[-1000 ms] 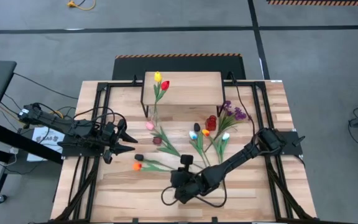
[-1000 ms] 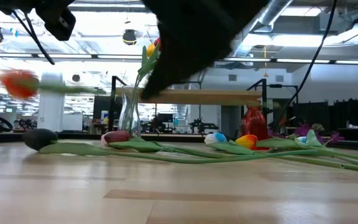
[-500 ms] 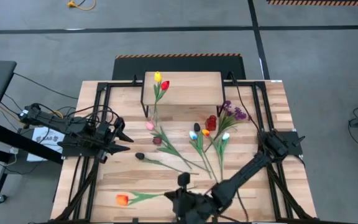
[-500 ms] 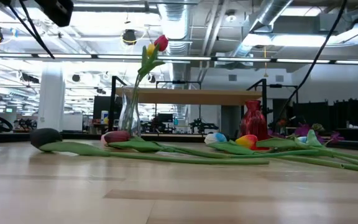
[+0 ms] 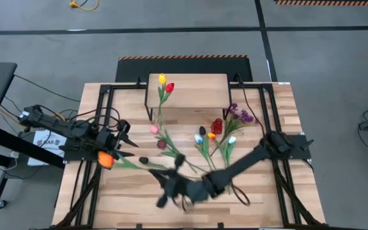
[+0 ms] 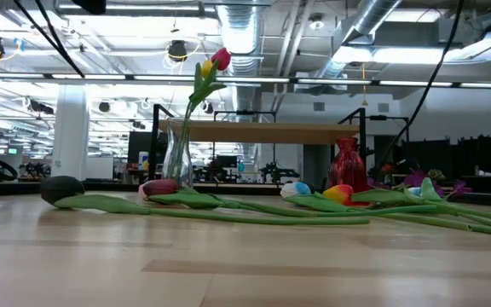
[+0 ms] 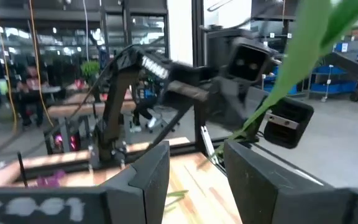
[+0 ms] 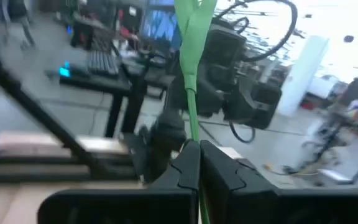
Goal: Pick and place flowers into a vace then onto a shelf
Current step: Put the left orange flower into the transparent vase
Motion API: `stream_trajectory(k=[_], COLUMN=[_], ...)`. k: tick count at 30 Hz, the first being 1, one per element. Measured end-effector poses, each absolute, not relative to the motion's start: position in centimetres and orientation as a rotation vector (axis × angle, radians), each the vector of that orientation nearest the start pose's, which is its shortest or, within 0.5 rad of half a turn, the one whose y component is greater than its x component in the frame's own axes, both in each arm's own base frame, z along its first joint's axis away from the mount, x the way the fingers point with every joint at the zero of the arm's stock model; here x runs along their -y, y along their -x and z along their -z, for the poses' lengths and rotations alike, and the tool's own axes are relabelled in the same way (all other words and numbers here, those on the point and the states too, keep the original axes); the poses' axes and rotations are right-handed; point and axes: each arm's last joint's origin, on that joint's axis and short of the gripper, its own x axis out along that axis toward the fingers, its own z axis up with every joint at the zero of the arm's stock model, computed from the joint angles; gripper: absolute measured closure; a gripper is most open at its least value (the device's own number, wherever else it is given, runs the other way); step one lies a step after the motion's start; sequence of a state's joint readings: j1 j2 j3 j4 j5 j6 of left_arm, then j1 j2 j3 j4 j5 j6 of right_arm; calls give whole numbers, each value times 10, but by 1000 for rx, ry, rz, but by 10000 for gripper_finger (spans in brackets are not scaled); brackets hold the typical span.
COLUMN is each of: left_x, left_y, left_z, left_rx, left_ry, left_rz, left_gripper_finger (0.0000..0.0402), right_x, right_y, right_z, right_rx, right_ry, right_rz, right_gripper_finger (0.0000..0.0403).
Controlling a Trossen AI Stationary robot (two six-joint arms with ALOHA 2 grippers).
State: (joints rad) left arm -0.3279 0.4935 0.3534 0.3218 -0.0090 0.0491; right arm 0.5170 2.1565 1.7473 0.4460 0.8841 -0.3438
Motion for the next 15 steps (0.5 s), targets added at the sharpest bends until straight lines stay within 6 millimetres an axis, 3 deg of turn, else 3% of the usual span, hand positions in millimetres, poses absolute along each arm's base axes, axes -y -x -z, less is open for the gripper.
stream_trajectory(k=[3, 8, 15], left_x=[45, 46, 47], left_y=[-132, -137, -136], left_z=[-271, -268, -269], left_rx=[202, 190, 202], left_ry=[-53, -99, -129], left_rz=[311, 312, 359], left_gripper_finger=[260, 260, 260], right_x=[-203, -174, -161], right_y=[-462, -475, -480], right_z=[-287, -286, -285], right_rx=[25, 20, 12], right_ry=[222, 212, 241], right_rz=[249, 275, 297], right_gripper_finger=[403, 403, 403])
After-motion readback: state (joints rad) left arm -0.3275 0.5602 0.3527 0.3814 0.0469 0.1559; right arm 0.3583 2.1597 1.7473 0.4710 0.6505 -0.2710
